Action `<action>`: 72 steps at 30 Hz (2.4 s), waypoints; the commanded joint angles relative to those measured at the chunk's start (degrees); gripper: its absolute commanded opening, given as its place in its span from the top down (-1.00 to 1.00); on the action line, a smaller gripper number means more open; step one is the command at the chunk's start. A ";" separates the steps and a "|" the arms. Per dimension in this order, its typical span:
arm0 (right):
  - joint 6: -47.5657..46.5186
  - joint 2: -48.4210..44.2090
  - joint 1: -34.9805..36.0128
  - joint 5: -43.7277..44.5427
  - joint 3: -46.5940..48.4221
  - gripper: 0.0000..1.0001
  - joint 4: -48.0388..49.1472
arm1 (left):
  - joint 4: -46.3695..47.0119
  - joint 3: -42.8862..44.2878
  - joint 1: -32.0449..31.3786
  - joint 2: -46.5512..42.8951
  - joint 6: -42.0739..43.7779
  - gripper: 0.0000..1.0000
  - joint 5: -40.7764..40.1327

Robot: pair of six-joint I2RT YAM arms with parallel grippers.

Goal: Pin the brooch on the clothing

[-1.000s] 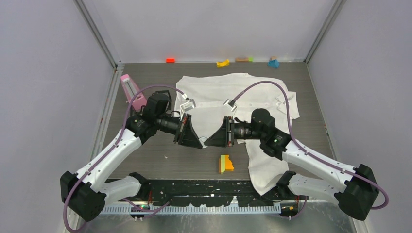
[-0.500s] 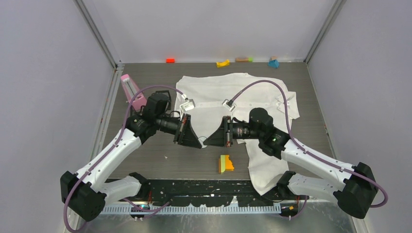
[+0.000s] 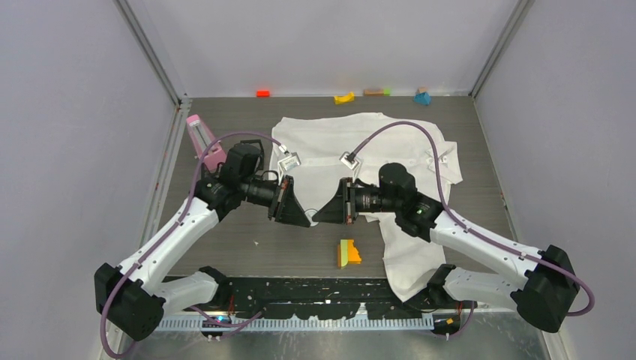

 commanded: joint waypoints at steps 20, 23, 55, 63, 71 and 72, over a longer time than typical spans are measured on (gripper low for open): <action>-10.44 -11.61 0.30 24.27 12.89 -0.49 -26.04 | 0.23 2.22 2.94 -0.35 2.15 1.00 -2.77; -11.34 -11.78 0.29 33.63 14.51 -0.56 -30.87 | 1.19 2.08 4.68 -0.05 0.88 1.00 -2.61; -8.10 33.14 -7.88 58.69 18.82 -0.52 -36.59 | 8.93 -0.42 8.48 -0.72 -4.98 1.00 5.68; -4.20 33.66 -7.82 55.91 16.22 -0.17 -36.52 | 8.93 -0.42 8.48 -0.88 -5.07 1.00 5.25; -0.43 36.21 -3.89 51.26 13.93 0.05 -33.14 | 8.84 -0.60 8.48 -1.61 -4.99 1.00 5.09; -0.19 36.54 -2.85 51.32 14.26 0.05 -33.10 | 8.83 -0.60 8.48 -1.69 -5.00 1.00 5.11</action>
